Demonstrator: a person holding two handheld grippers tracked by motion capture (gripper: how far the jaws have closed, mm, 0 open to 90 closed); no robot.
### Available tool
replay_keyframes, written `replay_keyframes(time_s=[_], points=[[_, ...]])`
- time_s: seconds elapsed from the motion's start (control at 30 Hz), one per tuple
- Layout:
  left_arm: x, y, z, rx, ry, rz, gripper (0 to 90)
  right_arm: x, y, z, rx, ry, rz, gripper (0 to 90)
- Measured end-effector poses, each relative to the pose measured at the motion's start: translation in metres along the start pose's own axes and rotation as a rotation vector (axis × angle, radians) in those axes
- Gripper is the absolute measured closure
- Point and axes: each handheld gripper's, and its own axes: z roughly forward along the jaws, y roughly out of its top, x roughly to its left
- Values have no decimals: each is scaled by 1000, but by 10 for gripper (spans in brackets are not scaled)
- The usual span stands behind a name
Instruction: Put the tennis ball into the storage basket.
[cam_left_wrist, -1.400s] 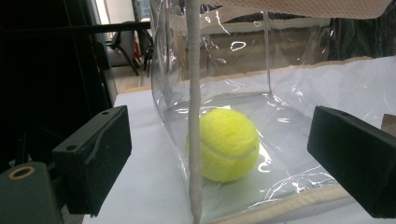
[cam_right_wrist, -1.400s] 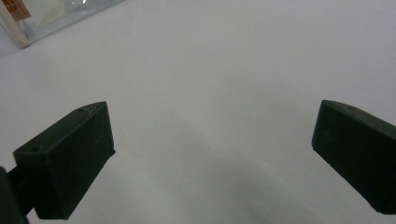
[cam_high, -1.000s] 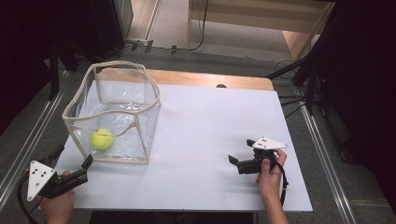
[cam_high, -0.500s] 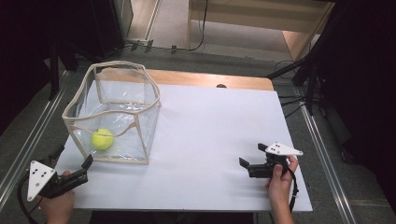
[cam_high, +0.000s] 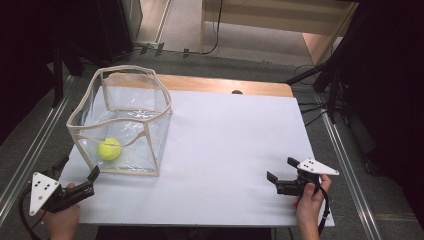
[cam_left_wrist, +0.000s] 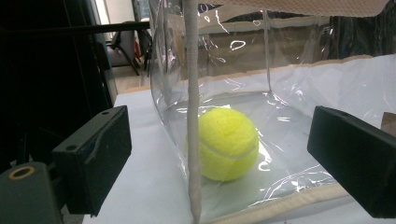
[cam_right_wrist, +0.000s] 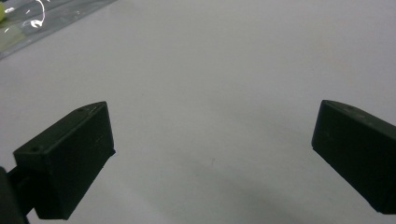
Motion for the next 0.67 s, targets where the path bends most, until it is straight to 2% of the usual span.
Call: replay_keyframes(time_s=[0.37, 0.47, 0.53, 0.67], points=[[0, 0, 0, 0, 0, -1, 68, -9, -13, -16, -49, -23, 48, 0], [0, 0, 0, 0, -1, -2, 68, -10, -18, -22, -69, -30, 76, 0], [1, 0, 0, -1, -1, -3, 68, -12, -18, -24, -78, -40, 69, 0], [1, 0, 0, -1, -2, -4, 68, -17, -21, -26, -99, -50, 107, 0]])
